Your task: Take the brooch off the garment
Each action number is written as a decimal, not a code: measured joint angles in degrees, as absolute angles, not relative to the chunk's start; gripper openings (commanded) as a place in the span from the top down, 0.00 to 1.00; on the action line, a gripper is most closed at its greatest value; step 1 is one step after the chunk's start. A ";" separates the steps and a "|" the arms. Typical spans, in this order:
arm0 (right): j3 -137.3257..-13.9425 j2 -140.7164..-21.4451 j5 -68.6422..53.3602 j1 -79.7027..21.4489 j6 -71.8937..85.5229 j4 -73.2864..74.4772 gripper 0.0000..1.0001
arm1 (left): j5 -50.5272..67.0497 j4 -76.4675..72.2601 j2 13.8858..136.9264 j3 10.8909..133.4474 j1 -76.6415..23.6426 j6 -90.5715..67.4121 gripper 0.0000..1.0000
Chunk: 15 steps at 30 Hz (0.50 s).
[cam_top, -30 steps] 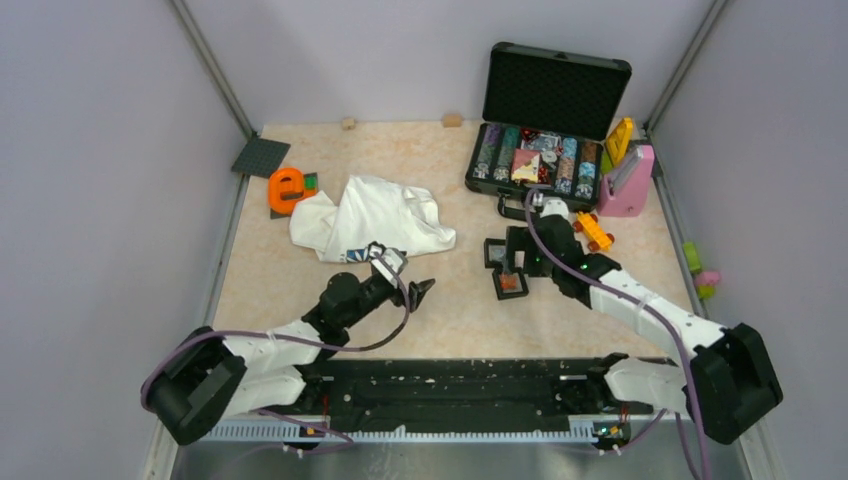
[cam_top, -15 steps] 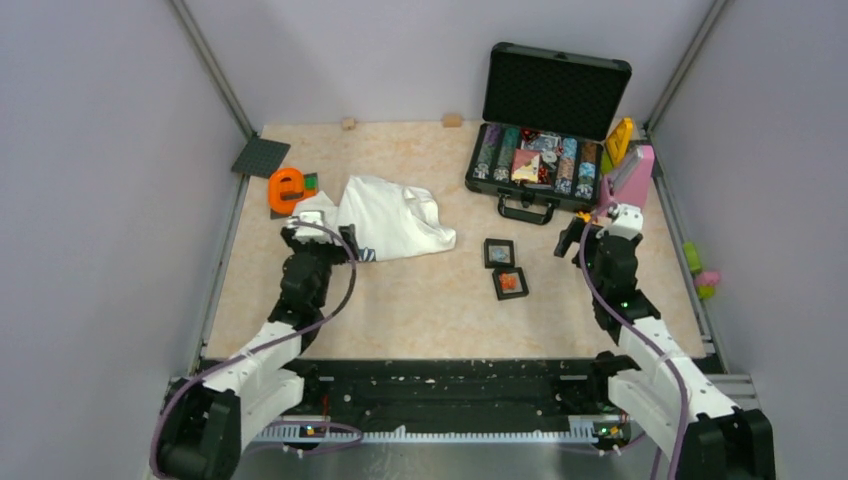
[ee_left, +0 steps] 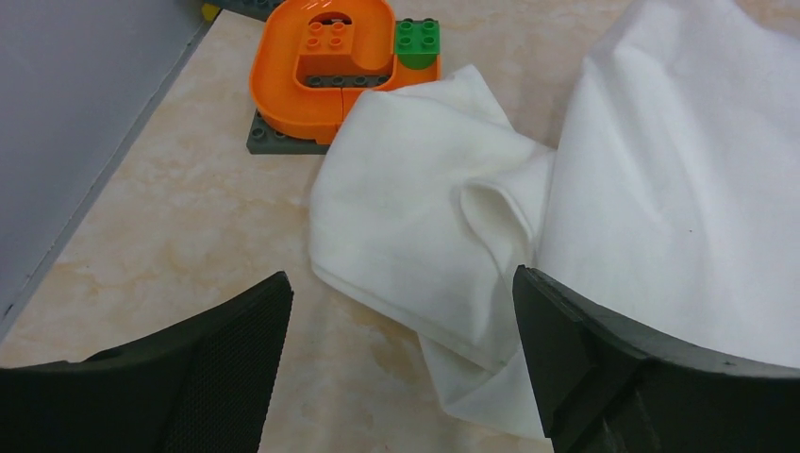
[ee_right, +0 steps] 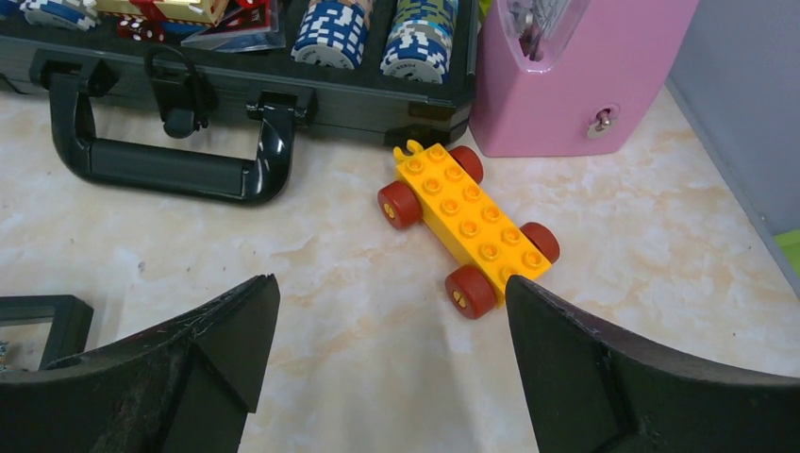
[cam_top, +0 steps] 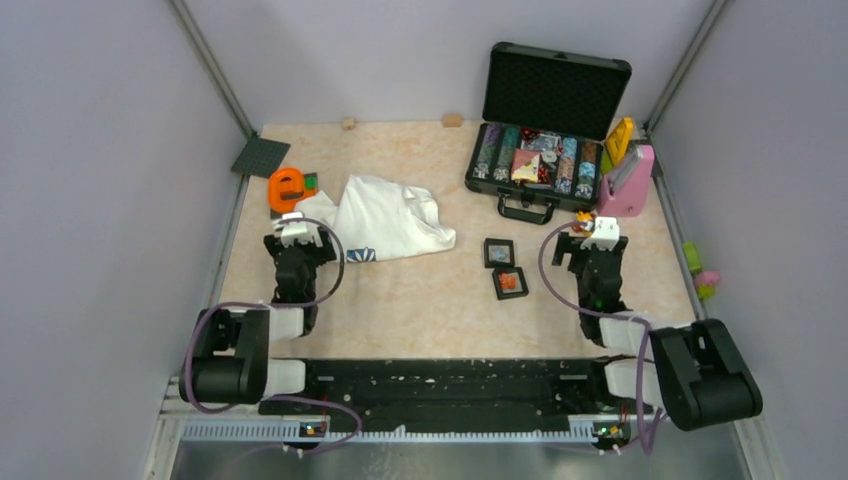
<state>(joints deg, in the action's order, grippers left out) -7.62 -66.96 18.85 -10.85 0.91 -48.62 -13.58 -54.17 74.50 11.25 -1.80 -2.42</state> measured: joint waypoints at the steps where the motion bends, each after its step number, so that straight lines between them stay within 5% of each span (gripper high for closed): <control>1: -7.62 -68.60 18.98 -10.68 0.32 -50.68 0.11 | -12.97 -55.09 75.35 11.27 -1.63 -2.20 0.10; 12: -5.87 -83.90 20.93 -7.81 -1.32 -71.29 0.13 | -10.39 -62.04 84.64 13.47 -0.64 -1.58 0.17; 15: -6.90 -83.90 20.93 -7.33 -1.15 -71.33 0.11 | -10.92 -61.78 84.73 15.27 -0.62 -1.67 0.01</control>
<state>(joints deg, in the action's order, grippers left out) -6.90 -83.90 20.93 -7.33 -1.15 -71.33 -10.92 -61.78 84.73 15.27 -0.62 -1.67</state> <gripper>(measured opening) 0.872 0.896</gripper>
